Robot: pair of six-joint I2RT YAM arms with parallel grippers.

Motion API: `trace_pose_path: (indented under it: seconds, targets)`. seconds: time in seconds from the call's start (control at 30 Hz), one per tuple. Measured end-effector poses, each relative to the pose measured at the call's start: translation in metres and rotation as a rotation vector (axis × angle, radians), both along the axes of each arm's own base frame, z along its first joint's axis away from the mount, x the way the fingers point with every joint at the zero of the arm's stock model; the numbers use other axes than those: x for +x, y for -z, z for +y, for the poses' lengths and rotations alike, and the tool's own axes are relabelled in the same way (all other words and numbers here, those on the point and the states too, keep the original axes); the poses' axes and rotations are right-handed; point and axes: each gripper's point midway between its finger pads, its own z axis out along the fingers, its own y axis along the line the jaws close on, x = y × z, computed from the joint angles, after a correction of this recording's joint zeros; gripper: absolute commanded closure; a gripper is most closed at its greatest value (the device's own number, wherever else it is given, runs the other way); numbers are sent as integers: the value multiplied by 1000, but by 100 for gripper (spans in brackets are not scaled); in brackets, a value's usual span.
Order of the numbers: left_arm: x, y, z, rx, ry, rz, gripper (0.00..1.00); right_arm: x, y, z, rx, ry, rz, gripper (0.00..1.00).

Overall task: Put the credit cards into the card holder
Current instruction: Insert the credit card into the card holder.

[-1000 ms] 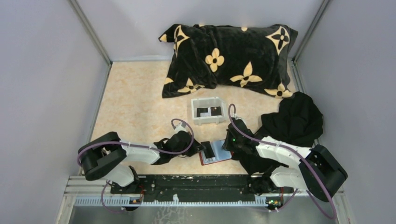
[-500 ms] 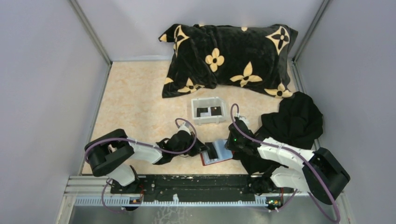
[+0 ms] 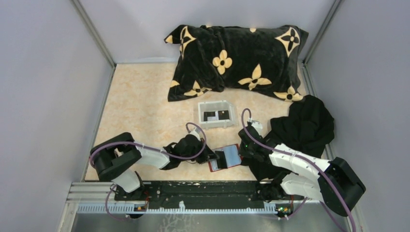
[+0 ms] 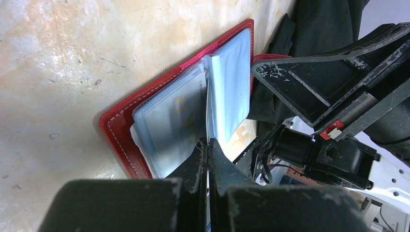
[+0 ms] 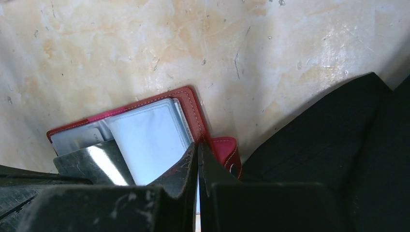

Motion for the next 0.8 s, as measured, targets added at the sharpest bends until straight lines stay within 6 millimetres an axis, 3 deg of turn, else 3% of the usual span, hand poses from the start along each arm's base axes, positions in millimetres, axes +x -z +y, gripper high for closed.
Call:
trace_pose_path:
  seconds: [0.5,0.8]
  targets:
    - [3,-2,-5,-36,-9,-4,100,0,2,-1,1,3,-7,100]
    - [2,-2,4,-81,-44,-7,100,0,2,-1,2,3,-7,100]
